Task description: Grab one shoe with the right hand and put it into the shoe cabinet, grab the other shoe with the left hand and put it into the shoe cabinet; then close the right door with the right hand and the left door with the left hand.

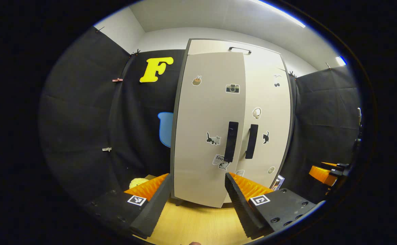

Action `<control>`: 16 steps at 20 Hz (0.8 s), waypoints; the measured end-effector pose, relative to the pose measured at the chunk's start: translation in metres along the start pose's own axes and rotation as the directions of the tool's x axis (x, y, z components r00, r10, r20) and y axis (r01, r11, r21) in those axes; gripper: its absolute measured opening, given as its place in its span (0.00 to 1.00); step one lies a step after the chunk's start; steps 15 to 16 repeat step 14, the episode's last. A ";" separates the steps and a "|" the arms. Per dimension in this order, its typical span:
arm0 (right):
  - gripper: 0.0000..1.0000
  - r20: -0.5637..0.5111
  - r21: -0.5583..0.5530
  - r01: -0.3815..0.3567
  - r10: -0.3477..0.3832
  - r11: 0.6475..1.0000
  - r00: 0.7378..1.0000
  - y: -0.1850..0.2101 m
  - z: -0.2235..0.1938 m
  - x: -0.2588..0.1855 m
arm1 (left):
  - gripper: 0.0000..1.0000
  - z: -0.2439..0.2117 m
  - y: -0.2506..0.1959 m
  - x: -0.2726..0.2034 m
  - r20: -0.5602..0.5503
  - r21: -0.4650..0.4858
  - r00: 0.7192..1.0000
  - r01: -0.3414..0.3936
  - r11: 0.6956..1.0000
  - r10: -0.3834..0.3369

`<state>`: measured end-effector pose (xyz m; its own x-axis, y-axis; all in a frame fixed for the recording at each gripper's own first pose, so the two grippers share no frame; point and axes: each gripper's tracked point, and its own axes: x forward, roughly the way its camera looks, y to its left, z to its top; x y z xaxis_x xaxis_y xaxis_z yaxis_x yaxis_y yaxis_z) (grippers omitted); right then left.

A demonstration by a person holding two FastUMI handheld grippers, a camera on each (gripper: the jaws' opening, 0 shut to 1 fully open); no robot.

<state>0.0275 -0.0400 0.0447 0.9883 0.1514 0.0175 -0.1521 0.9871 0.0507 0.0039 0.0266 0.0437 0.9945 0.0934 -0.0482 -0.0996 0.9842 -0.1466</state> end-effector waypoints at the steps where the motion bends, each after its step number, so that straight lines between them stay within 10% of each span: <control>1: 0.98 0.017 0.000 0.011 -0.011 1.000 1.000 0.003 0.005 -0.006 | 0.95 0.002 0.004 -0.006 0.015 0.006 1.000 -0.003 1.000 0.003; 16: 1.00 0.035 -0.065 0.121 -0.119 0.991 0.992 0.036 -0.023 -0.098 | 0.95 -0.040 0.029 -0.061 0.016 0.028 0.994 0.106 0.994 -0.106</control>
